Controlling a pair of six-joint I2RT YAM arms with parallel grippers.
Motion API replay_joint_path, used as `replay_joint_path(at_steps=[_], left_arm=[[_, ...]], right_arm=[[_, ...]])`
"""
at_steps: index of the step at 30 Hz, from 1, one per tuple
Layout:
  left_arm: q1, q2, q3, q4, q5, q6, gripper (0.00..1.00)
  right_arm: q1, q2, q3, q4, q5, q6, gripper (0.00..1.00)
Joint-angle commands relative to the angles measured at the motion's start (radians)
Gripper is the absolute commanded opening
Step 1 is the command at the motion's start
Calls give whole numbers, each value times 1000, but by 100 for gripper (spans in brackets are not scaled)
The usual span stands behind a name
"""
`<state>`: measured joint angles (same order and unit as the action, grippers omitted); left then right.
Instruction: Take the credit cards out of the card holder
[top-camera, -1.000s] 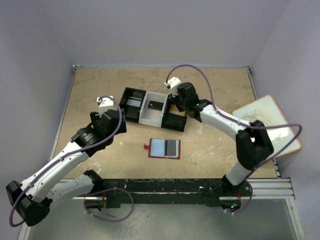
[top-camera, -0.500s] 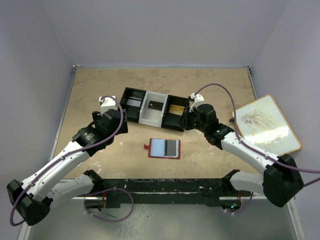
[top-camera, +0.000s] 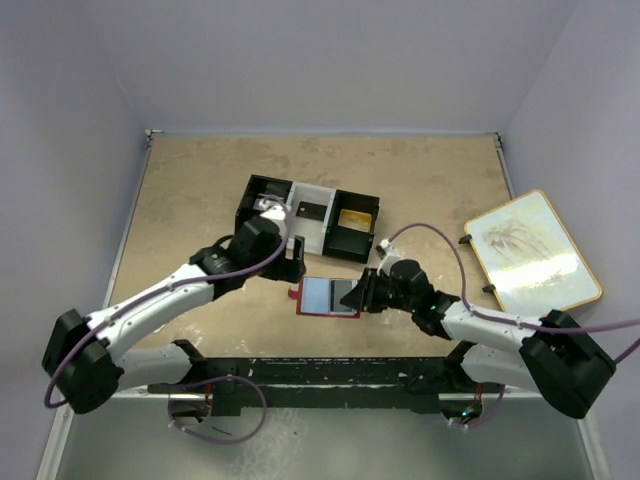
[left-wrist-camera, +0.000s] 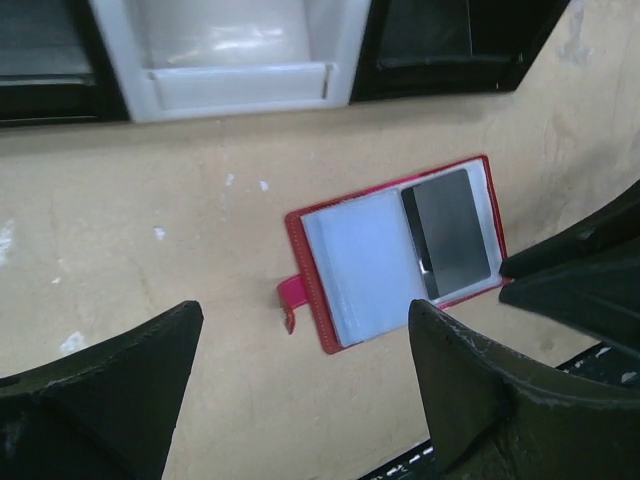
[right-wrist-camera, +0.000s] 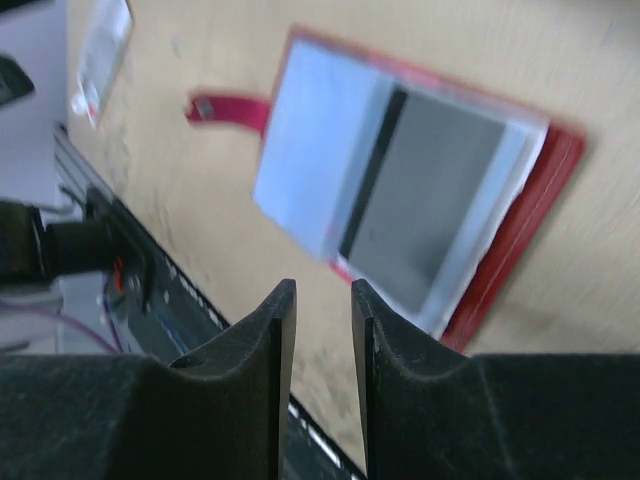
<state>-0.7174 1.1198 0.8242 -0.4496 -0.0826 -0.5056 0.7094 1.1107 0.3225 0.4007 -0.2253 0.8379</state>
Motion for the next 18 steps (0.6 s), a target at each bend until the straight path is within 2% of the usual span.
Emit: replay_joint_path(at_steps=[1,3,10,13,18], left_arm=[[-129,151,60,127,-56,14,81],[-181,237,82,136,-109,18,78],[-249,373,76,248,-252,22,77],[-253,395,83,280,-266,53,78],[-253,448,107,332,-228,133,80]], right_arm=[[112,32,-121,251,-31,191,33],[161,27,-156,287,-3,228,35],[200,-3,-147,137,95,206,42],[202,-6,-127,21,212,247,42],[202,-56,-187,54,277,313,45]])
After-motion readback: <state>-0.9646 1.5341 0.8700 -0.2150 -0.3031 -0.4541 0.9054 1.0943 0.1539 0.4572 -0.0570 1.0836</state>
